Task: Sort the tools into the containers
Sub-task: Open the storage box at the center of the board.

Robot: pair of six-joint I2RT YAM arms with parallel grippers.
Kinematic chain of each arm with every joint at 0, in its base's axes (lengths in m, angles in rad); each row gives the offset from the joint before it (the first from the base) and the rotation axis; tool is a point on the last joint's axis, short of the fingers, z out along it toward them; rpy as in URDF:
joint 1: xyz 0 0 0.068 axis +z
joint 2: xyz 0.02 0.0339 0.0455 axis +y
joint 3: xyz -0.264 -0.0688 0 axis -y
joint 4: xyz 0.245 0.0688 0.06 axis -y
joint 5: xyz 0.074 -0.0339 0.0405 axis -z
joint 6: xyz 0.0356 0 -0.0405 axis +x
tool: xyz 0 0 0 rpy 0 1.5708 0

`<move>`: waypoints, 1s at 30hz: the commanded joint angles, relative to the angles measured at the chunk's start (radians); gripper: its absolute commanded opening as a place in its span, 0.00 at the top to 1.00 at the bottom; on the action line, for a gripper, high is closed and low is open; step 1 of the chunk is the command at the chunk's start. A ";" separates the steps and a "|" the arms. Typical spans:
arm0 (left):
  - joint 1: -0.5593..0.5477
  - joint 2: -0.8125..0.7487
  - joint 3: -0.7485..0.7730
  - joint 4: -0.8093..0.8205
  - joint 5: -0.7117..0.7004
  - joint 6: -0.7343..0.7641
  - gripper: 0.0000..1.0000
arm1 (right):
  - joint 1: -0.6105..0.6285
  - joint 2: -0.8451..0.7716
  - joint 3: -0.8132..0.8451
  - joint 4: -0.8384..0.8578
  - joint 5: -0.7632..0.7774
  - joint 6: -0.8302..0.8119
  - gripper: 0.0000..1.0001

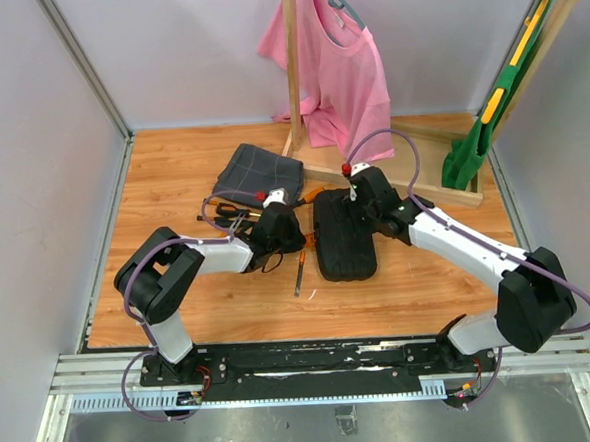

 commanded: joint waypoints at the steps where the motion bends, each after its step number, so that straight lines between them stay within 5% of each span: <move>1: -0.016 0.041 -0.054 -0.081 0.013 -0.005 0.72 | 0.067 0.047 0.055 -0.008 0.080 0.009 0.11; 5: -0.016 0.052 -0.083 -0.051 0.018 -0.018 0.74 | 0.112 0.073 0.067 0.019 0.124 0.010 0.01; 30: -0.016 0.096 -0.150 0.055 0.067 -0.083 0.83 | 0.353 0.234 0.011 0.251 0.498 -0.112 0.02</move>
